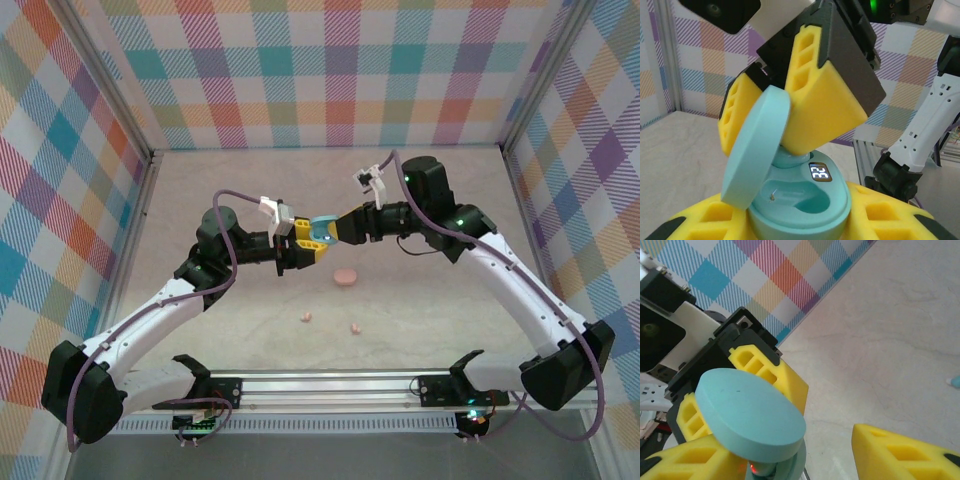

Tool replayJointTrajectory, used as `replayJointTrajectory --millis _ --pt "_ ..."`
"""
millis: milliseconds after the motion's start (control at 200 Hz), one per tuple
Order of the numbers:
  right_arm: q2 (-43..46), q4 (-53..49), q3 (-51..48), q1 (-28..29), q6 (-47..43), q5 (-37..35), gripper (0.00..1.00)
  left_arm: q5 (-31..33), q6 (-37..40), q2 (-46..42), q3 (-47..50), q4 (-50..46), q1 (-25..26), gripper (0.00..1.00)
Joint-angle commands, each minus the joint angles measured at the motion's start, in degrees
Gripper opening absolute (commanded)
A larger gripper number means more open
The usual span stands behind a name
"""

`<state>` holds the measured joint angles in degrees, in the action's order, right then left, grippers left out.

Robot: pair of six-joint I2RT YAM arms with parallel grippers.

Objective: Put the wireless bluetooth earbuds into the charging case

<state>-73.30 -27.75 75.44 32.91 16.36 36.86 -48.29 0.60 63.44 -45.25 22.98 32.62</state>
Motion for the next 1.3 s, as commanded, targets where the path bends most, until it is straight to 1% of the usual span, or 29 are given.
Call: replayJointTrajectory --millis 0,260,555,740,815,995,1065,1190,1295 --pt "-0.44 2.43 -0.51 -0.3 2.35 -0.52 0.57 -2.3 -0.6 -0.36 -0.69 3.55 0.69 0.22" --pt "-1.13 7.36 -1.73 -1.26 7.65 2.24 0.57 -3.27 -0.06 -0.55 -0.43 2.86 0.69 0.2" --pt "-2.02 3.85 0.36 -2.06 10.89 3.31 0.57 -1.17 1.8 -1.32 -0.45 -2.06 0.69 0.2" --pt "-4.05 0.45 1.0 -2.36 10.35 1.55 0.56 -1.8 -0.59 -1.19 0.91 2.23 0.69 0.19" --pt "-4.87 0.62 1.32 -2.49 11.28 1.66 0.55 -1.81 -0.64 -1.53 1.39 2.43 0.69 0.18" --pt "-5.89 1.12 2.41 -2.78 12.38 3.58 0.55 -0.71 0.76 -2.51 1.76 0.18 0.69 0.17" --pt "-5.65 1.03 2.78 -2.76 12.42 4.8 0.56 0.23 1.57 -2.52 1.45 -1.4 0.69 0.17" --pt "-5.02 -0.04 3.45 -2.76 12.34 6.87 0.57 0.94 2.75 -1.06 -0.27 -5.3 0.69 0.17" --pt "-5.01 -1.62 4.15 -2.76 11.97 7.67 0.58 1.16 2.28 0.37 -1.12 -5.54 0.69 0.17"
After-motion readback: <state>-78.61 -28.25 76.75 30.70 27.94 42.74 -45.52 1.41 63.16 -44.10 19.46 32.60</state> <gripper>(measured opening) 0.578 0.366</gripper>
